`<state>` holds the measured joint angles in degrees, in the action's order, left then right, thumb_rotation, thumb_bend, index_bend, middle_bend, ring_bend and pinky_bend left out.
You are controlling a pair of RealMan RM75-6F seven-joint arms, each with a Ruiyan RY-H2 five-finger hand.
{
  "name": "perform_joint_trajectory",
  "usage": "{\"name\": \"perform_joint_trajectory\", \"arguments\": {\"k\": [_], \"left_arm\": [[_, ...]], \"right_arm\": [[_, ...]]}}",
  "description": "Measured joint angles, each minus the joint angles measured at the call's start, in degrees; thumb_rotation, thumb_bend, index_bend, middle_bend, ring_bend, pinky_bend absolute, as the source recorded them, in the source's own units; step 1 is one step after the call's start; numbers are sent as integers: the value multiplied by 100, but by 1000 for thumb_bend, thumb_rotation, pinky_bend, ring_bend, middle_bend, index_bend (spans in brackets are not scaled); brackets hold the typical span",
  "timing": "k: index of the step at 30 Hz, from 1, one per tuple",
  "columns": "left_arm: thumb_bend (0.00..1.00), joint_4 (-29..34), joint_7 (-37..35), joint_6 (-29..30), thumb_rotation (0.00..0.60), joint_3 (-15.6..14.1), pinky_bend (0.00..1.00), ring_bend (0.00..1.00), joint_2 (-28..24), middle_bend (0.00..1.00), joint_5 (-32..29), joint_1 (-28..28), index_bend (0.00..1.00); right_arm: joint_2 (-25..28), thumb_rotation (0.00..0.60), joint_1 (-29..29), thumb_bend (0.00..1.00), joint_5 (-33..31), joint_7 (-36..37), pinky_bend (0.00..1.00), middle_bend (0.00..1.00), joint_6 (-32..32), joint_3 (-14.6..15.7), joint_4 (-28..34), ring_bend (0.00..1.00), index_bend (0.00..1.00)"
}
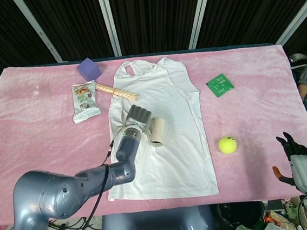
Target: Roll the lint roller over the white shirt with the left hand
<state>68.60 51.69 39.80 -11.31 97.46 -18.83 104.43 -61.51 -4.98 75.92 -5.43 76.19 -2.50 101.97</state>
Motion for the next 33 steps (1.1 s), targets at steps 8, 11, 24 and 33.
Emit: {"name": "perform_joint_trajectory", "arguments": {"k": [8, 11, 24, 33], "left_arm": [[565, -251, 352, 70, 600, 231, 755, 554, 283, 687, -84, -63, 716], [565, -271, 497, 99, 600, 274, 755, 554, 300, 687, -89, -114, 718], [566, 416, 835, 247, 600, 159, 755, 554, -313, 688, 145, -473, 725], [566, 1217, 770, 370, 600, -263, 755, 554, -1066, 688, 604, -1013, 725]], "right_arm": [[8, 600, -3, 278, -14, 5, 165, 9, -12, -1, 6, 155, 124], [6, 600, -2, 278, -13, 5, 165, 9, -12, 2, 8, 156, 124], [-3, 600, -9, 278, -45, -20, 165, 10, -39, 6, 24, 156, 124], [-4, 600, 1, 278, -88, -32, 165, 9, -22, -6, 54, 155, 124]]}}
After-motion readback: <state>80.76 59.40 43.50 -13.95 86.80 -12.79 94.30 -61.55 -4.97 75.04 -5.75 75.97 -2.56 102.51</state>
